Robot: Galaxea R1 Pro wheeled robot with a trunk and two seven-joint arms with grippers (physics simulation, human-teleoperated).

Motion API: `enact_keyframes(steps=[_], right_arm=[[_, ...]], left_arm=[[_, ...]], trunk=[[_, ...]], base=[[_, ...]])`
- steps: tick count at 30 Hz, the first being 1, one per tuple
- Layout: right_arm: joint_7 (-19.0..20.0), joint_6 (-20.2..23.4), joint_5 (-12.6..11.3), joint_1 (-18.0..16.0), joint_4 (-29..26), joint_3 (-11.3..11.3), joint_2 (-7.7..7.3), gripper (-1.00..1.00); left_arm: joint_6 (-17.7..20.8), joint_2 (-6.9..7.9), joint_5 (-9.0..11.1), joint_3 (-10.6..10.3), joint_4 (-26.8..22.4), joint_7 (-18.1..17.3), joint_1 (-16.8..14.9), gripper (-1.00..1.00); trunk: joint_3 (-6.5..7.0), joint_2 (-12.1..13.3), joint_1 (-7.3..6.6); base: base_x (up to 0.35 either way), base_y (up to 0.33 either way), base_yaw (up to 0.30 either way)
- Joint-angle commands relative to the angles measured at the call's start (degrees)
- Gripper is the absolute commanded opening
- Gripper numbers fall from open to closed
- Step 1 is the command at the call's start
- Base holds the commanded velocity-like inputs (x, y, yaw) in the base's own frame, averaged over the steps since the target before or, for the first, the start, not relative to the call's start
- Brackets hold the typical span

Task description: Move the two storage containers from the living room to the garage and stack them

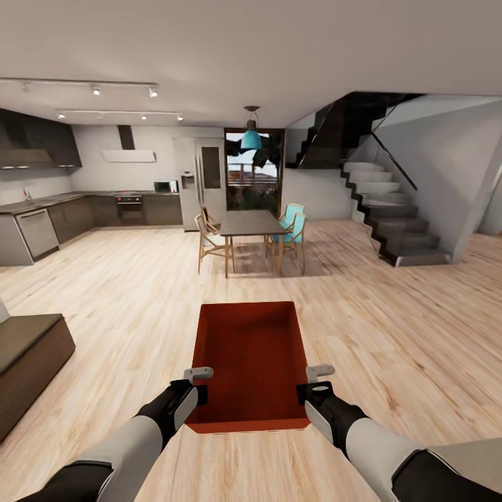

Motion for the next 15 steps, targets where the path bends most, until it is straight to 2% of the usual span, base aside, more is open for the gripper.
enact_keyframes(steps=[1, 15], right_arm=[[-0.53, 0.42, -0.95, -0.01, 0.10, 0.93, -0.06, -1.00], [-0.53, 0.42, -0.95, 0.00, 0.10, 0.95, -0.07, -1.00]], left_arm=[[-0.11, 0.62, -1.99, -0.14, -0.30, 1.24, -0.02, -1.00], [-0.11, 0.62, -1.99, -0.14, -0.33, 1.24, -0.02, -1.00]], trunk=[[-0.02, -0.04, 0.05], [-0.02, -0.04, 0.05]], base=[[0.322, 0.000, 0.000], [0.322, 0.000, 0.000]])
